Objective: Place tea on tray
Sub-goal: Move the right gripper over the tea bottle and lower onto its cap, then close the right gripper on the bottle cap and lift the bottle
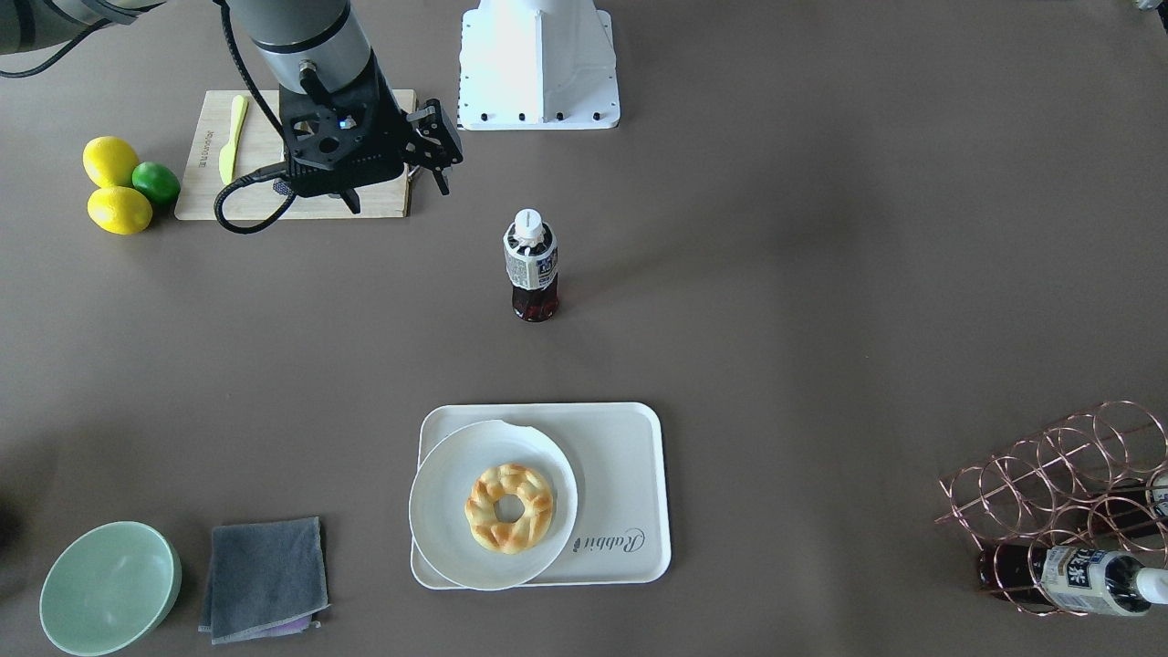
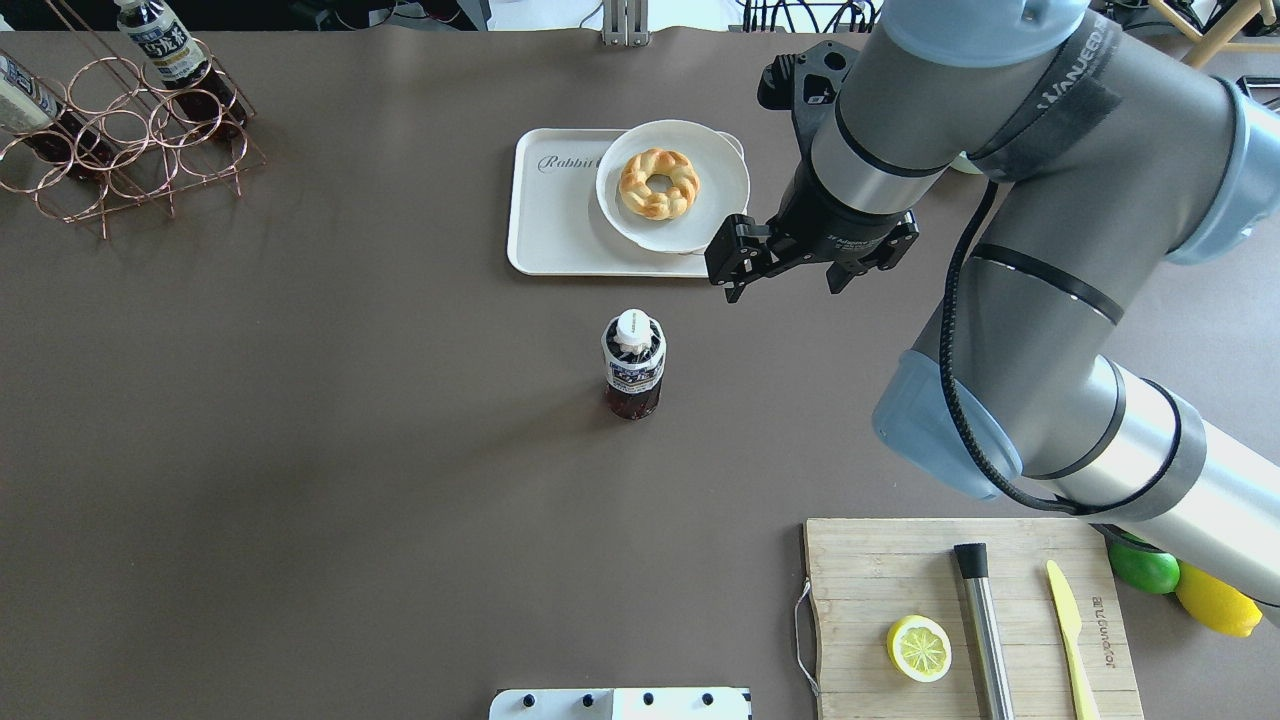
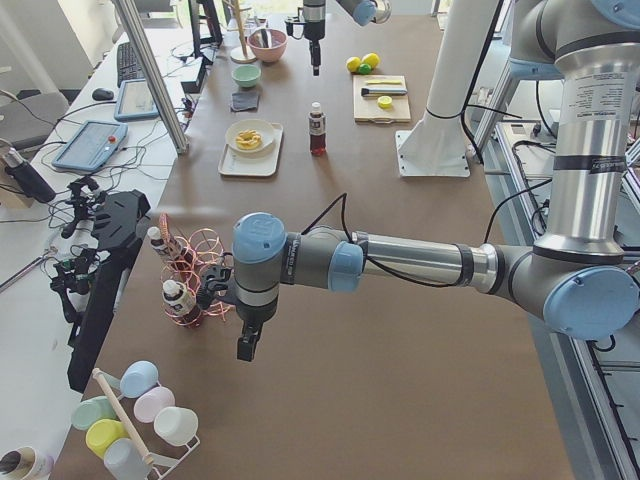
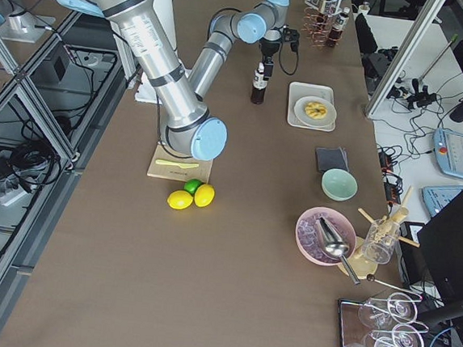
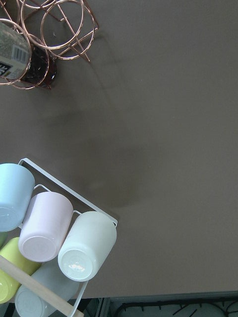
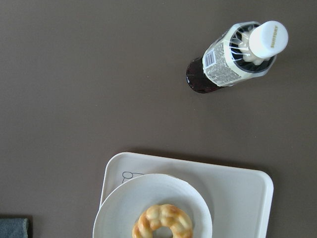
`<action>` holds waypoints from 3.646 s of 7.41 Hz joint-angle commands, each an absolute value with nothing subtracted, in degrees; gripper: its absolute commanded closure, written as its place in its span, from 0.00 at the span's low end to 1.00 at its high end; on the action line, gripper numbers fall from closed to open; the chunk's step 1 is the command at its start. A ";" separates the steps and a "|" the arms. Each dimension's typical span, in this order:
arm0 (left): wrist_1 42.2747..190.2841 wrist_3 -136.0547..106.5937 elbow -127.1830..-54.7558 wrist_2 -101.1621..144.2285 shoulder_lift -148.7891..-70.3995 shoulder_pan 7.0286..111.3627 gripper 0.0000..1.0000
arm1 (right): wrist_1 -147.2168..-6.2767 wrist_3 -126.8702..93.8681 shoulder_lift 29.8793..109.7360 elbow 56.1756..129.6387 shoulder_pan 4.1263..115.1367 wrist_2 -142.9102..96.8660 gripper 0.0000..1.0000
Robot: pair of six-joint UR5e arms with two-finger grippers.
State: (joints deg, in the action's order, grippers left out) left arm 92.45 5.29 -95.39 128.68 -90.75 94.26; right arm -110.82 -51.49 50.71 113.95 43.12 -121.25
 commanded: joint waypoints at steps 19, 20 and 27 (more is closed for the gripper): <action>90.44 2.37 -94.48 137.46 -92.02 91.67 0.02 | -107.14 -64.60 40.86 101.33 32.17 -109.78 0.11; 90.44 2.46 -94.48 137.46 -91.93 91.67 0.02 | -107.23 -64.77 40.35 101.25 32.17 -109.69 0.15; 90.53 2.55 -93.43 137.46 -92.02 91.49 0.02 | -107.31 -65.48 38.76 100.55 31.90 -108.81 0.25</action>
